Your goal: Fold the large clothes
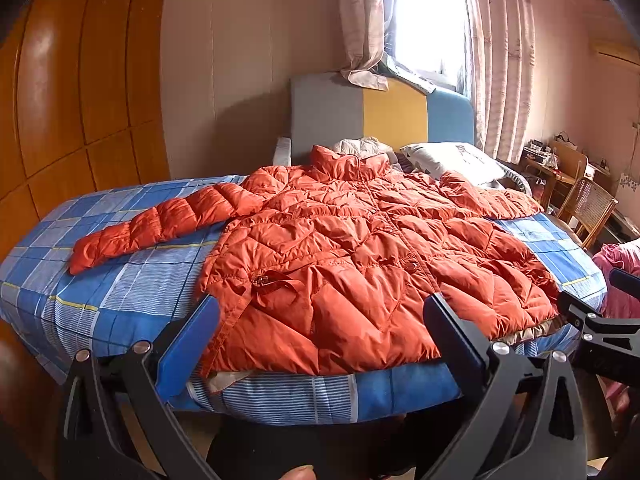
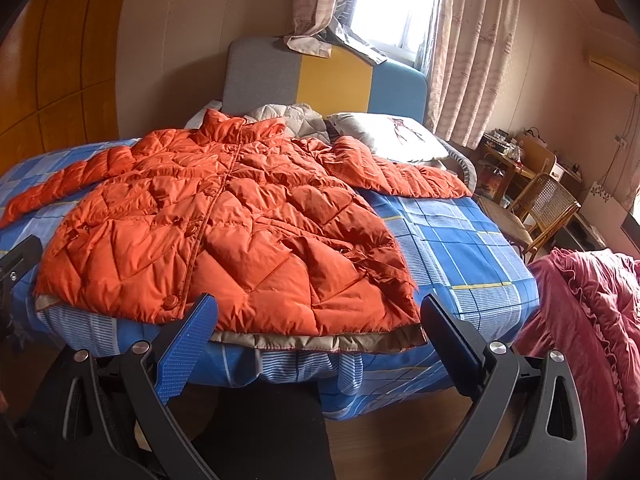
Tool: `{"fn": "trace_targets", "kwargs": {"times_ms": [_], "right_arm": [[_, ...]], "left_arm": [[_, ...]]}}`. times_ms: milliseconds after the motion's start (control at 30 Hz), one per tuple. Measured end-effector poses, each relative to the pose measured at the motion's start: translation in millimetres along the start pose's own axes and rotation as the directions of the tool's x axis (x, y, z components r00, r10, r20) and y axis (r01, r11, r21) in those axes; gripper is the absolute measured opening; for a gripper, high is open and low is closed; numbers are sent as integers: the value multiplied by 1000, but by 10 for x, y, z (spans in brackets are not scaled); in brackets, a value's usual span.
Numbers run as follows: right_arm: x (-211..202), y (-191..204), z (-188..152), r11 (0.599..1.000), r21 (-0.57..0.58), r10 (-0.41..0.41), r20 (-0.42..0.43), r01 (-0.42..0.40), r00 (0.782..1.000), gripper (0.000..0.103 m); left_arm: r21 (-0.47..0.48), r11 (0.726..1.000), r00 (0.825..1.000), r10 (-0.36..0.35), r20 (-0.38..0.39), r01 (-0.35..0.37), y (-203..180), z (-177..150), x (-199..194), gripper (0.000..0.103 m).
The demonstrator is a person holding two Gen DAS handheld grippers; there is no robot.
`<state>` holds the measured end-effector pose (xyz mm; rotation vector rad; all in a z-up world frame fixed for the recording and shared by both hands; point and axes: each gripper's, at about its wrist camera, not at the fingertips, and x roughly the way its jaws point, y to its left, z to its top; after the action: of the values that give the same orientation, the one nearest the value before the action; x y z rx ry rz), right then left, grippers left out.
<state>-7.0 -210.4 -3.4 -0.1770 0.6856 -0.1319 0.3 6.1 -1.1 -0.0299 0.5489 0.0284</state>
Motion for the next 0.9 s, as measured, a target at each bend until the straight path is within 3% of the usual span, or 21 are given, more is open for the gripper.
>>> {"fn": "trace_targets", "kwargs": {"times_ms": [900], "right_arm": [[69,-66,-28,1000,13,-10,-12,10,1000,100]], "left_arm": [[-4,1000,1000,6,-14,-6,-5,-21,35,101]]}}
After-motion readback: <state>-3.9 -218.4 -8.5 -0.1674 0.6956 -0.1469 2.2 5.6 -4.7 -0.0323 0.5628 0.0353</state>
